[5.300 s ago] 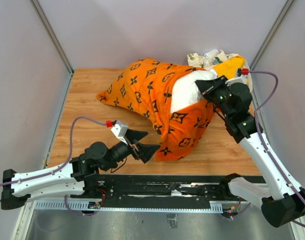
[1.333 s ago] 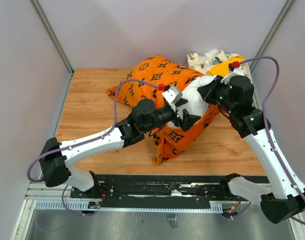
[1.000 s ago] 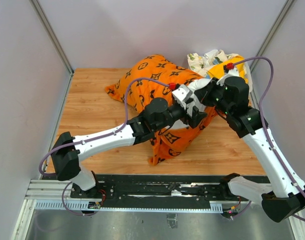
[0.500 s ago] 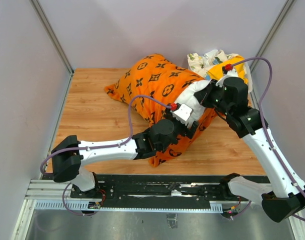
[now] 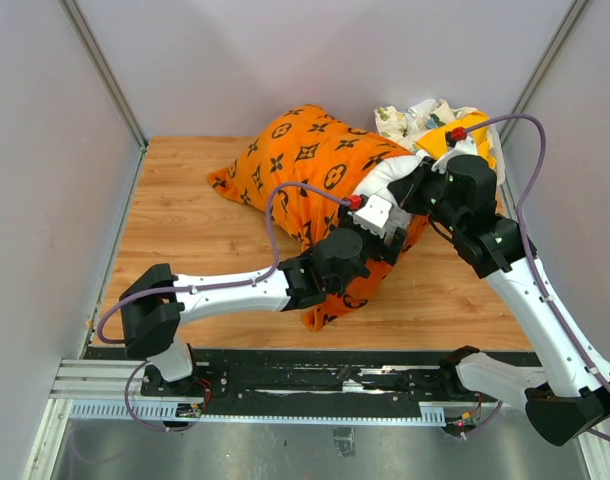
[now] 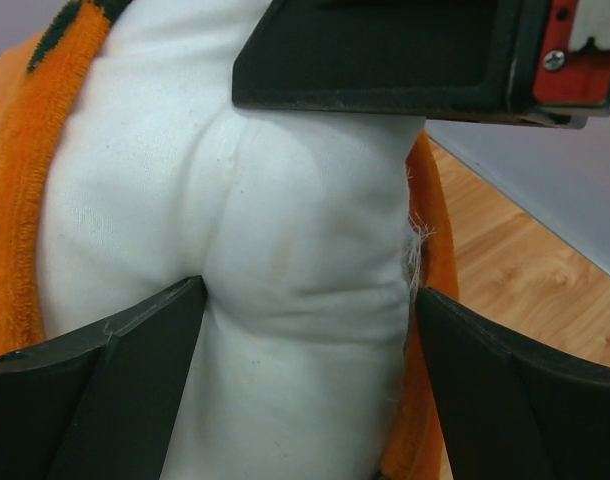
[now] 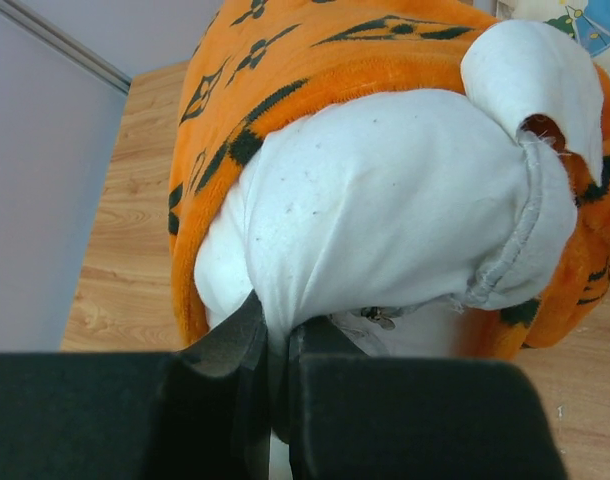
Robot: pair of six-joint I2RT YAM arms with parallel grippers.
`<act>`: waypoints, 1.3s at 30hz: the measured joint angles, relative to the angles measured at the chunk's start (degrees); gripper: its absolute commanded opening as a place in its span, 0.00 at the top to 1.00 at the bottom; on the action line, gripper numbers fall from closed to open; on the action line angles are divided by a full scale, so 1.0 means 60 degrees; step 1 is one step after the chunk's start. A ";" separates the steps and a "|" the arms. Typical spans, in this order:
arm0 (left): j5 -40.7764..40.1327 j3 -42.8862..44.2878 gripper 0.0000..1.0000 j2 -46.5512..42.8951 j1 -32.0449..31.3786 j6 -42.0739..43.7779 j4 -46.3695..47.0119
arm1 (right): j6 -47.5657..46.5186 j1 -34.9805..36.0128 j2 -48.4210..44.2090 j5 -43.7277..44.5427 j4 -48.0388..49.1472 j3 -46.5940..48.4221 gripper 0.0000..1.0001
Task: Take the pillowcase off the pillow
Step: Remove the pillow from the pillowcase.
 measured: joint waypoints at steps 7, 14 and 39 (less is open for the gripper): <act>-0.0852 0.0208 0.97 0.0488 -0.0040 -0.0029 0.0055 | -0.0004 0.0091 -0.0087 -0.0004 -0.0095 0.0007 0.99; -0.0925 0.0087 1.00 0.0393 -0.0018 -0.0095 0.0080 | -0.0022 0.0197 -0.0328 -0.0036 -0.0080 0.0018 0.01; 0.3337 -0.0780 1.00 -0.2419 0.2535 -0.1585 -0.2554 | -0.1188 0.0463 -0.1428 -0.2233 0.1945 -0.3122 0.01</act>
